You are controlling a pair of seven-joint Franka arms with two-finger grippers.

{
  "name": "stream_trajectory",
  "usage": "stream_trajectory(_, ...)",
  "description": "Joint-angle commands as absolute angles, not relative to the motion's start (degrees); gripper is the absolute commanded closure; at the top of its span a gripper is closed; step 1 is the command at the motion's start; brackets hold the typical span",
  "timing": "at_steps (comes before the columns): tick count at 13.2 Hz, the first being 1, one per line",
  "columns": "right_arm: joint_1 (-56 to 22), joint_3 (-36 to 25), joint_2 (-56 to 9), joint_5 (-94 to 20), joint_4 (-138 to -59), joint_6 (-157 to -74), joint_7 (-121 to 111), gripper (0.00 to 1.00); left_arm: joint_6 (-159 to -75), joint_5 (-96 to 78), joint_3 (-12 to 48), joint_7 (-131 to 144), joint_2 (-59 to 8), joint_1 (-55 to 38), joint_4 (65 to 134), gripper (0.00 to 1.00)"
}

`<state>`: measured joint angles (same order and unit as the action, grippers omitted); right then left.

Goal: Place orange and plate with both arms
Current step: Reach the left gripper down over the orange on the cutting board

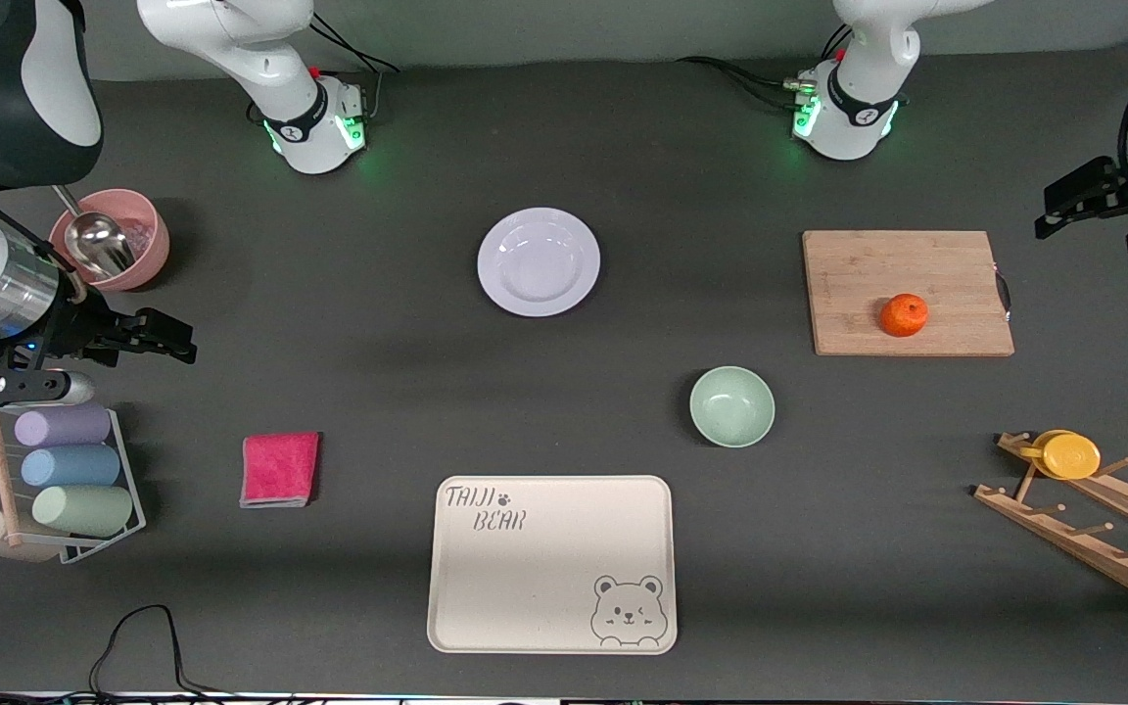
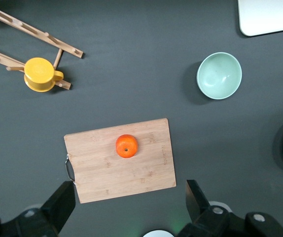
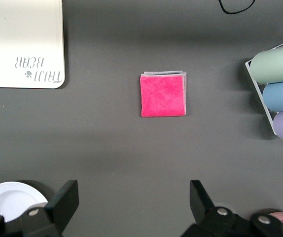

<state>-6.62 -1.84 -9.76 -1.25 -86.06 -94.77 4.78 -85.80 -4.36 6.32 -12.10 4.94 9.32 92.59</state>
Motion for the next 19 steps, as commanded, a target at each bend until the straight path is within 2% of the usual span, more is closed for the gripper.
stream_trajectory(1,-6.7,-1.8,-10.4,-0.2,-85.0,-94.7,6.6,0.00,-83.9,-3.0,6.2,-10.4,1.8,8.6,88.6,0.00)
stream_trajectory(9,-6.8,-1.9,-8.5,-0.2,-84.8,-91.3,6.7,0.00,-84.2,-2.5,6.1,-10.4,-0.1,9.1,90.1,0.00)
stream_trajectory(12,-6.8,-2.6,-8.4,-0.3,-84.9,-90.8,6.3,0.00,-92.1,-2.5,6.1,-10.4,2.5,9.2,102.7,0.00)
stream_trajectory(17,-6.8,-2.6,-8.6,-0.3,-84.8,-90.9,6.2,0.00,-119.6,-2.5,6.1,-10.4,7.6,9.4,130.7,0.00)
stream_trajectory(19,-6.8,-2.6,-8.7,-0.4,-84.9,-90.9,6.2,0.00,-130.4,-2.5,6.1,-10.4,7.5,9.4,138.9,0.00)
